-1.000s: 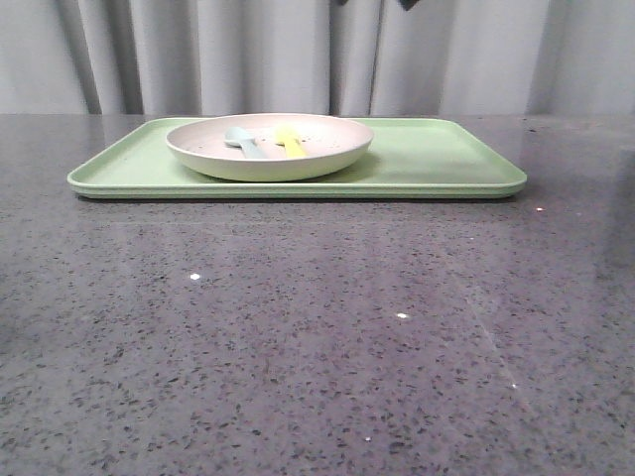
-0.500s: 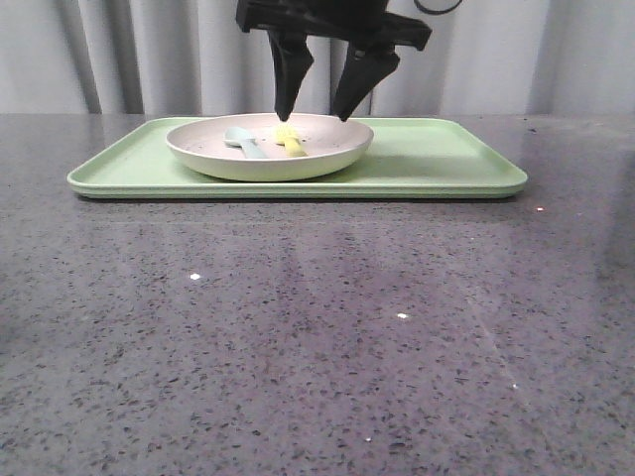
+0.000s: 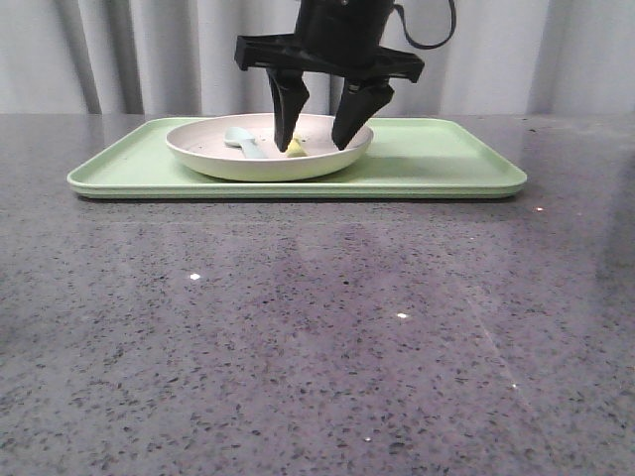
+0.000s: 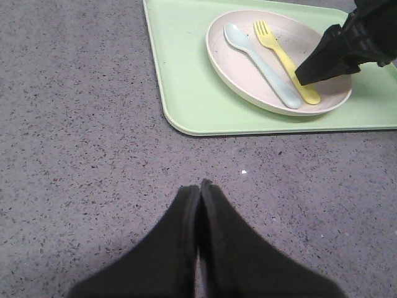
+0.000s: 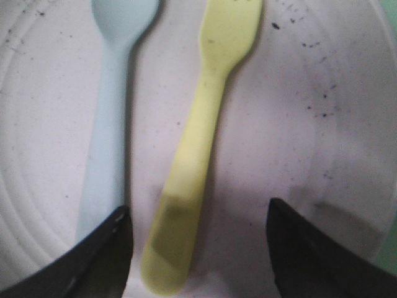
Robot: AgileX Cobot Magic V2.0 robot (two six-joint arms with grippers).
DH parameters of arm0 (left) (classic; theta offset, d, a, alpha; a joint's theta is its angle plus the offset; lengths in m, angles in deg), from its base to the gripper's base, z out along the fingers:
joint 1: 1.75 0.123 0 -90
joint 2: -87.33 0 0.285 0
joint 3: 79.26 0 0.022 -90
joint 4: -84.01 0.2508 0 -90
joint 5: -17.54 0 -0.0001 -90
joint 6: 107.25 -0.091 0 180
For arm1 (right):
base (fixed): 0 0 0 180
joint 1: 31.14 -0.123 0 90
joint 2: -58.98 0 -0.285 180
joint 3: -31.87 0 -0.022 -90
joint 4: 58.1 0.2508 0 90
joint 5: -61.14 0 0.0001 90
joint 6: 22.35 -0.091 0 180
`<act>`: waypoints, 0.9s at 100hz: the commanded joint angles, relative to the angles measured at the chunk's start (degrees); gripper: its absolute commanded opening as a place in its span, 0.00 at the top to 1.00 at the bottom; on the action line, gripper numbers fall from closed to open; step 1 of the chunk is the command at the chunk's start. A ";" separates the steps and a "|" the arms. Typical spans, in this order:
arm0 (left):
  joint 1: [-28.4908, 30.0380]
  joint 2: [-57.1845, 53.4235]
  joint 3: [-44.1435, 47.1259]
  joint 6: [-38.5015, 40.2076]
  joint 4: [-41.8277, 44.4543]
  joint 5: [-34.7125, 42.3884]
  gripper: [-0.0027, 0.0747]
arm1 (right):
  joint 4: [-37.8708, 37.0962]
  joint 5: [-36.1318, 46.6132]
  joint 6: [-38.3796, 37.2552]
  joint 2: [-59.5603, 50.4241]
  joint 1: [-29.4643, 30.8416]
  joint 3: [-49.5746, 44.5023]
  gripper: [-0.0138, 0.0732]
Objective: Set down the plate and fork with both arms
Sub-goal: 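Lower the right gripper onto the yellow fork on the plate and grasp it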
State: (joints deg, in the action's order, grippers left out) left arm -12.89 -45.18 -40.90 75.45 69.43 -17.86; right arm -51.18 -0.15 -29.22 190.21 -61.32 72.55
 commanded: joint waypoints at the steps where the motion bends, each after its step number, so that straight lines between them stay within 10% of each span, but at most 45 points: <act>1: 0.07 -0.22 -1.56 0.39 -0.61 3.93 0.99 | 0.19 2.10 -0.14 -2.68 -0.04 2.08 0.29; 34: 0.07 -0.22 -1.56 0.39 -0.61 3.93 0.99 | 0.19 1.55 -0.19 -1.42 -0.04 2.08 0.31; 69: 0.07 -0.22 -1.56 0.39 -0.61 3.93 0.99 | 0.19 1.39 -0.48 -1.42 -0.04 2.08 0.78; 90: 0.07 -0.22 -1.56 0.39 -0.61 3.93 0.99 | 0.19 1.27 -0.53 -1.55 -0.04 2.08 0.88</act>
State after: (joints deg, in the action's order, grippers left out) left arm -12.89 -45.18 -40.90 75.45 69.43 -17.86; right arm -51.29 0.22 -29.66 192.00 -61.32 73.04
